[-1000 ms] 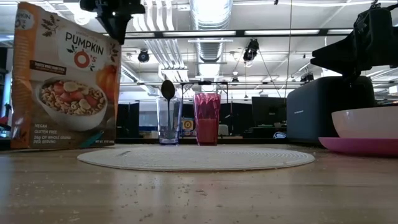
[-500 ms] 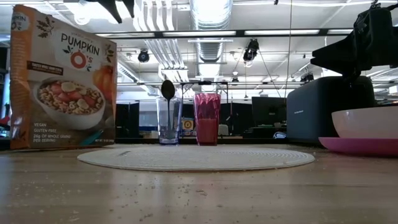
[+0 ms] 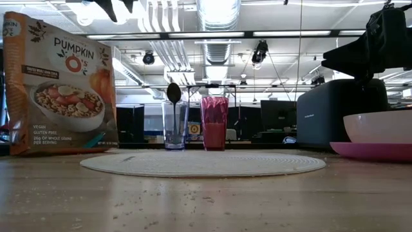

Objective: Arrange a breakfast setting
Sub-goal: Move the cereal box to the top left of the table

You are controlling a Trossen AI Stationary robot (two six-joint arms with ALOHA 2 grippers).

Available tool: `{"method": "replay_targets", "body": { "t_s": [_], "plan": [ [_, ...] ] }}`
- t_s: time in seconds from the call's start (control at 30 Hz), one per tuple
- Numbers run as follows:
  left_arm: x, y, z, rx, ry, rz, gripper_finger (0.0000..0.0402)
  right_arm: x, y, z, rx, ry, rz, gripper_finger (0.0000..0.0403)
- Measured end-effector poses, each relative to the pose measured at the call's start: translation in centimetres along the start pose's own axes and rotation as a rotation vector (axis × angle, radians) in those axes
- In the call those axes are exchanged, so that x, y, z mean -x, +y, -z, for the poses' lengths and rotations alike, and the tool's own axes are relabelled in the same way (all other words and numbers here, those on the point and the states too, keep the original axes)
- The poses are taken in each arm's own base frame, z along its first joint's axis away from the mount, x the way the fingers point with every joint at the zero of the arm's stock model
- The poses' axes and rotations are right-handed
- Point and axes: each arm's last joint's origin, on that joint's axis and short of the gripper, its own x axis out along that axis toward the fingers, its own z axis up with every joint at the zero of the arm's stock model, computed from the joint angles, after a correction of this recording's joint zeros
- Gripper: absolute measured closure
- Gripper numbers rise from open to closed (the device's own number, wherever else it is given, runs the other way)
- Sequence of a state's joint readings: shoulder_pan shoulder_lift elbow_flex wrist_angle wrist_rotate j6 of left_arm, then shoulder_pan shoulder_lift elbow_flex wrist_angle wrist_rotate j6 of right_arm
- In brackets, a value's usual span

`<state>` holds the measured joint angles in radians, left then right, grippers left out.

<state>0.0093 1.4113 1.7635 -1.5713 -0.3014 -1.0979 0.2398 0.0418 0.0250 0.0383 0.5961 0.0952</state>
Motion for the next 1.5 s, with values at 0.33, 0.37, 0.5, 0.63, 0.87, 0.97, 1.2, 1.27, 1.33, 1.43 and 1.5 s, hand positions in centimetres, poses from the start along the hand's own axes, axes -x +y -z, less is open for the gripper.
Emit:
{"method": "replay_targets", "body": {
  "t_s": [0.33,0.37,0.5,0.63,0.87,0.97,1.2,1.27,1.33,1.43,1.5],
  "plan": [
    [-1.6,-0.7,2.2,0.032,0.074,-0.04,0.0195,0.0,0.0,0.0,0.0,0.0,0.0,0.0259],
    [-1.5,-0.8,2.4,0.036,0.088,-0.033,0.0195,0.0,0.0,0.0,-0.001,0.0,0.0,0.0259],
    [-1.2,-1.2,3.5,0.065,0.159,-0.001,0.0195,0.0,0.0,0.0,-0.001,-0.001,0.0,0.0259],
    [-1.6,-1.6,5.3,0.094,0.209,-0.019,0.0195,0.0,0.0,0.0,-0.001,0.0,0.0,0.0259],
    [-4.1,-1.5,9.9,0.178,0.238,-0.169,0.0198,0.0,0.0,0.0,0.001,0.0,0.0,0.0259],
    [-4.7,-1.2,11.6,0.226,0.232,-0.216,0.0199,0.0,0.0,0.0,0.0,0.0,0.0,0.0259],
    [-5.8,-0.3,15.2,0.34,0.187,-0.309,0.0199,0.0,0.0,0.0,-0.001,0.0,0.0,0.0259],
    [-6.3,0.1,15.9,0.368,0.168,-0.338,0.0199,0.0,0.0,0.0,0.0,0.0,0.0,0.0259],
    [-6.7,0.4,16.4,0.392,0.151,-0.362,0.0199,0.0,0.0,0.0,-0.001,0.0,0.0,0.0259],
    [-7.4,0.9,16.8,0.421,0.129,-0.397,0.0199,0.0,0.0,0.0,0.0,0.0,0.0,0.0259],
    [-7.9,1.2,17.0,0.446,0.111,-0.422,0.0199,0.0,0.0,0.0,-0.001,0.0,0.0,0.0259]
  ]
}}
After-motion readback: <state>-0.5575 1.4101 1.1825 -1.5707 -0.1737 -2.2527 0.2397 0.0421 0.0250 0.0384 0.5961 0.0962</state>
